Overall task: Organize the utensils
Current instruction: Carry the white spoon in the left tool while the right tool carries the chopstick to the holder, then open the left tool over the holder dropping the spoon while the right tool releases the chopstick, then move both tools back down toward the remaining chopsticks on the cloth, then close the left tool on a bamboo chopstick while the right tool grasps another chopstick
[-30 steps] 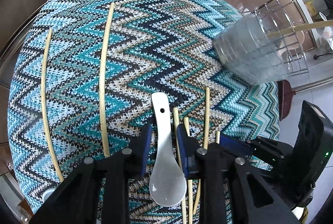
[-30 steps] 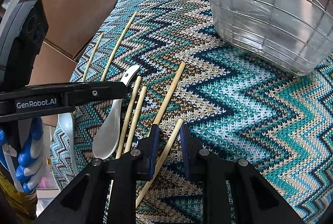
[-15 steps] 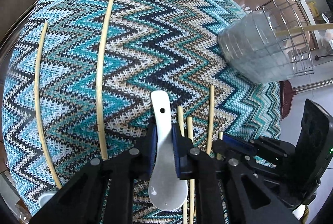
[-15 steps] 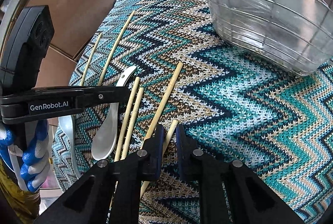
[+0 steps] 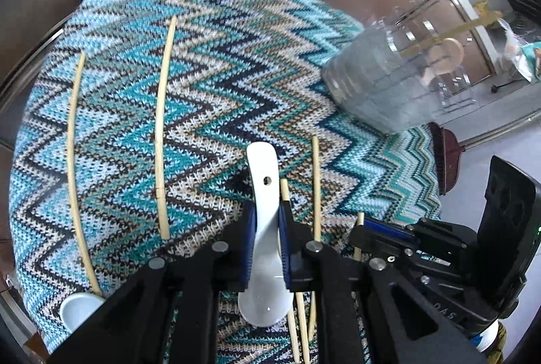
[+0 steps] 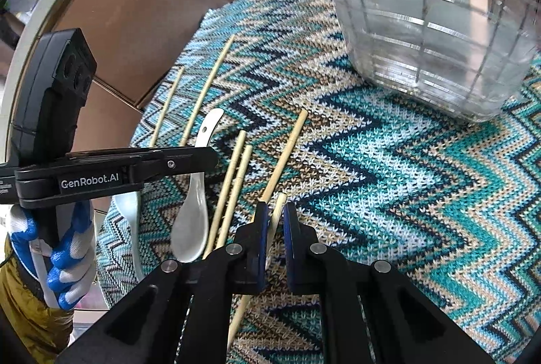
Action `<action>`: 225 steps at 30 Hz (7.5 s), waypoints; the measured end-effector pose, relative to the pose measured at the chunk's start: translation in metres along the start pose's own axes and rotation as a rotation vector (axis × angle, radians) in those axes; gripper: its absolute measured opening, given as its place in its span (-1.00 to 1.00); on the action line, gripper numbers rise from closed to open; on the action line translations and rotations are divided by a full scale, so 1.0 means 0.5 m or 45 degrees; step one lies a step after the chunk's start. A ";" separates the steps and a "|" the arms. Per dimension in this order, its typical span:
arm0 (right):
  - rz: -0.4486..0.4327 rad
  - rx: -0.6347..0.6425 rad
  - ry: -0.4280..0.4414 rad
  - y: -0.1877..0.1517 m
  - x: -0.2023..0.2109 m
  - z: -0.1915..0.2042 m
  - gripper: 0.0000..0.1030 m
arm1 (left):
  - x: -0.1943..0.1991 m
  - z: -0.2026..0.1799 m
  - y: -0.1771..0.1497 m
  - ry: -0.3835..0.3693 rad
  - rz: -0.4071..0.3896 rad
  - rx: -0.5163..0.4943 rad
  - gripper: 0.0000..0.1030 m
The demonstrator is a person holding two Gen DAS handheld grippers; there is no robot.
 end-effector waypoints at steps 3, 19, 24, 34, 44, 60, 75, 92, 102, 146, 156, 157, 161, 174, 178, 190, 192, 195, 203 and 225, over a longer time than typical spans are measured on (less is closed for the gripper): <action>-0.051 0.032 0.003 -0.010 0.029 0.011 -0.83 | 0.030 -0.005 -0.013 -0.001 -0.061 -0.034 -0.78; -0.412 0.208 -0.076 -0.130 0.223 0.110 -0.85 | 0.182 -0.030 -0.130 0.091 -0.374 -0.109 -0.90; -0.469 0.208 -0.088 -0.169 0.269 0.132 -0.86 | 0.220 -0.039 -0.165 0.091 -0.419 -0.107 -0.90; -0.527 0.261 -0.100 -0.217 0.331 0.175 -0.89 | 0.302 -0.061 -0.207 0.089 -0.490 -0.122 -0.90; -0.636 0.267 -0.098 -0.207 0.408 0.182 -0.90 | 0.350 -0.083 -0.195 0.033 -0.507 -0.114 -0.90; -0.905 0.325 -0.195 -0.024 0.575 0.159 -0.90 | 0.428 -0.280 -0.007 -0.036 -0.572 -0.306 -0.90; -0.991 0.291 -0.240 0.213 0.530 0.029 -0.91 | 0.244 -0.360 0.256 0.079 -0.555 -0.331 -0.90; -0.853 0.248 -0.263 0.230 0.404 -0.036 -0.84 | 0.123 -0.328 0.279 0.137 -0.483 -0.284 -0.82; -0.891 0.237 -0.309 0.203 0.462 0.006 -0.46 | 0.263 -0.335 0.228 0.093 -0.593 -0.275 -0.59; -1.093 0.444 -0.208 -0.146 0.688 0.347 0.57 | 0.670 -0.134 -0.225 0.079 -0.849 -0.149 -0.40; -0.768 0.436 -0.158 -0.124 0.501 0.318 -0.09 | 0.510 -0.023 -0.227 0.073 -0.615 -0.024 -0.40; -0.735 0.426 -0.147 -0.120 0.480 0.310 -0.10 | 0.491 -0.014 -0.226 0.070 -0.592 -0.011 -0.40; -0.609 0.369 -0.124 -0.105 0.396 0.267 -0.17 | 0.432 0.003 -0.214 0.064 -0.515 0.012 -0.40; -0.325 0.135 -0.088 -0.075 0.180 0.094 -0.33 | 0.177 -0.010 -0.124 0.016 -0.167 0.017 -0.41; -0.278 0.094 -0.077 -0.071 0.140 0.052 -0.33 | 0.111 -0.021 -0.092 0.035 -0.092 0.001 -0.42; -0.209 0.042 -0.031 -0.058 0.057 -0.014 -0.33 | 0.003 -0.020 -0.042 0.128 0.022 -0.031 -0.42; -0.202 0.035 -0.023 -0.055 0.048 -0.018 -0.33 | -0.007 -0.020 -0.038 0.139 0.029 -0.039 -0.42; -0.197 0.031 -0.015 -0.051 0.040 -0.022 -0.33 | -0.021 -0.021 -0.033 0.151 0.041 -0.049 -0.42; -0.184 0.025 -0.011 -0.045 0.023 -0.028 -0.33 | -0.047 -0.021 -0.030 0.193 0.086 -0.068 -0.42; -0.108 0.084 -0.062 0.009 -0.028 0.014 -0.33 | -0.045 0.002 -0.023 0.127 0.143 -0.041 -0.70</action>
Point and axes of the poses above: each gripper's, at about its wrist camera, not at the fingertips, and x roughly against the way its jaws point, z to its left, y to its top, the point moved 3 cm from there along -x, roughly the way its jaws point, and after that the axes turned 1 degree about -z, right-handed, at the moved point
